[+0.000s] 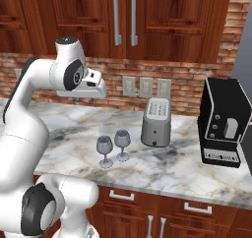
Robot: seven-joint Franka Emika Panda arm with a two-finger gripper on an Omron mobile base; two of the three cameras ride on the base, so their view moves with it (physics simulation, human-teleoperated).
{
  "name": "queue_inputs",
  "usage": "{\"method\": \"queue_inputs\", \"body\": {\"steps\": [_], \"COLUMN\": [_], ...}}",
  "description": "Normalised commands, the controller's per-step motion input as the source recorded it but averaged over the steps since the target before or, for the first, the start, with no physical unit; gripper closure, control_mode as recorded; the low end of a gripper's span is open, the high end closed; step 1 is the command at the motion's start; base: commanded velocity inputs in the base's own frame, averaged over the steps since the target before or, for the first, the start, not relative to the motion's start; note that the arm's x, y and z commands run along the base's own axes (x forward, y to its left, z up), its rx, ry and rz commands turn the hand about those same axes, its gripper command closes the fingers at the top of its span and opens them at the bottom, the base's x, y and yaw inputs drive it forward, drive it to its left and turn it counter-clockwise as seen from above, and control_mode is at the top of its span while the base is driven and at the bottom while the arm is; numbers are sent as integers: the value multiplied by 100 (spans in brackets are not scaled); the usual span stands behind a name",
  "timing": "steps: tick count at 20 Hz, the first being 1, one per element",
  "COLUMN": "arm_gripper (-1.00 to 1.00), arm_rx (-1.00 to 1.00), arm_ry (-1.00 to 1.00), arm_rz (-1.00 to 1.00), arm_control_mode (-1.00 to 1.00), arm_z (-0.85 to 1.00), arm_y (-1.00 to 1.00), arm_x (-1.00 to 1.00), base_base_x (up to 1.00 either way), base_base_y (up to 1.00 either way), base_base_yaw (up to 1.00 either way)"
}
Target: Retrieve the wine glasses from the counter and place one next to each plate.
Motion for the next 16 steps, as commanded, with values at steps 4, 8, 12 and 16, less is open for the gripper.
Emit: {"method": "queue_inputs", "body": {"steps": [4, 8, 12, 16], "arm_gripper": [-100, -100, -100, -100], "arm_rx": [0, 0, 0, 0], "arm_ry": [-3, -20, -4, -4], "arm_rz": [0, 0, 0, 1], "arm_control_mode": [-100, -100, -100, -100], "arm_z": [0, -2, -12, -11], "arm_y": [1, 0, 0, -3], "arm_x": [-30, -97, -75, -66], "base_base_x": [0, 0, 0, 0], "base_base_y": [0, 0, 0, 0], "base_base_yaw": [0, 0, 0, 0]}}
